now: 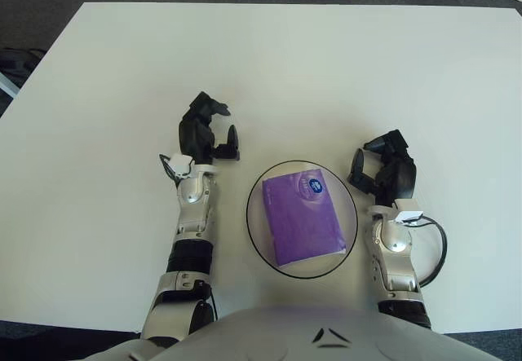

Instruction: Put the tissue paper into the plate.

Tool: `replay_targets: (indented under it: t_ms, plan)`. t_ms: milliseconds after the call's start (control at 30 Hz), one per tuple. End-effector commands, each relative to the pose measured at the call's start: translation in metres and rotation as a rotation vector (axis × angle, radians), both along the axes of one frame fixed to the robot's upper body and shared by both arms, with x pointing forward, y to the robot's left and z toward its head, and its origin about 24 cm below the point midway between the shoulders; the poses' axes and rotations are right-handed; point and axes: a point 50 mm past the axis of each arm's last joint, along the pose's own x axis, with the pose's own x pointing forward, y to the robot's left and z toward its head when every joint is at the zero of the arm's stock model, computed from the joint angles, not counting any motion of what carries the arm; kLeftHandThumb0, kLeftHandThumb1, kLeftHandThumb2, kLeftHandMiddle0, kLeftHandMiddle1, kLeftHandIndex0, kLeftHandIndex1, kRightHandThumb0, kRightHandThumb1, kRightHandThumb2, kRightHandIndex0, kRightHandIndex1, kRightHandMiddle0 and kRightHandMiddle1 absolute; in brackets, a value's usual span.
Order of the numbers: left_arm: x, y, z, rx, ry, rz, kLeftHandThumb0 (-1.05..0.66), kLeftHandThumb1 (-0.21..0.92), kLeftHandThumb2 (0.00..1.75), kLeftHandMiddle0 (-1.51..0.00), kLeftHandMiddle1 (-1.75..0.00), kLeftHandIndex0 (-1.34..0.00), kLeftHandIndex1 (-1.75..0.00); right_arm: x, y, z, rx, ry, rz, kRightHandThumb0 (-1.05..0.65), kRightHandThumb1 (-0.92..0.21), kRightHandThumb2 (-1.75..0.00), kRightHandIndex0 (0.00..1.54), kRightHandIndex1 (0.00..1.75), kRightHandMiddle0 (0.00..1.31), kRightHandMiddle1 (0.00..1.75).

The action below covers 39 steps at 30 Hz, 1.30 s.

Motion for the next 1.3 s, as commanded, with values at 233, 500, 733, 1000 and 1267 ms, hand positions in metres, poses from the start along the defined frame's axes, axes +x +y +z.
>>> replay_targets:
  t_ms: [233, 500, 733, 1000, 1267]
  plan:
    - [-0.023, 0.01, -0.044, 0.071, 0.228, 0.034, -0.01, -0.12, 1.75, -0.89, -1.75, -0.84, -1.57, -0.015, 0.002, -0.028, 0.054, 0.151, -0.023, -0.47, -0.36, -1.27, 1.08, 1.75, 0.57, 1.75]
    - [-0.027, 0.012, -0.05, 0.144, 0.306, 0.065, -0.01, -0.11, 1.75, -0.91, -1.75, -0.79, -1.6, -0.016, 0.002, -0.028, 0.047, 0.152, -0.019, -0.47, -0.36, -1.27, 1.08, 1.75, 0.58, 1.75]
    - [-0.03, 0.013, -0.053, 0.19, 0.35, 0.072, -0.01, -0.1, 1.75, -0.91, -1.75, -0.77, -1.62, -0.016, 0.002, -0.028, 0.056, 0.142, -0.008, -0.47, -0.36, -1.27, 1.09, 1.75, 0.58, 1.75]
    - [-0.034, 0.012, -0.055, 0.216, 0.396, 0.051, -0.01, -0.07, 1.73, -0.94, -1.67, -0.66, -1.73, -0.016, 0.002, -0.028, 0.053, 0.126, -0.009, -0.47, -0.35, -1.29, 1.12, 1.75, 0.59, 1.75]
    - [-0.037, 0.012, -0.063, 0.231, 0.442, 0.036, -0.01, 0.12, 1.46, -0.87, -1.46, -0.55, -1.75, -0.016, 0.002, -0.028, 0.039, 0.126, -0.013, -0.48, -0.34, -1.3, 1.12, 1.75, 0.59, 1.75]
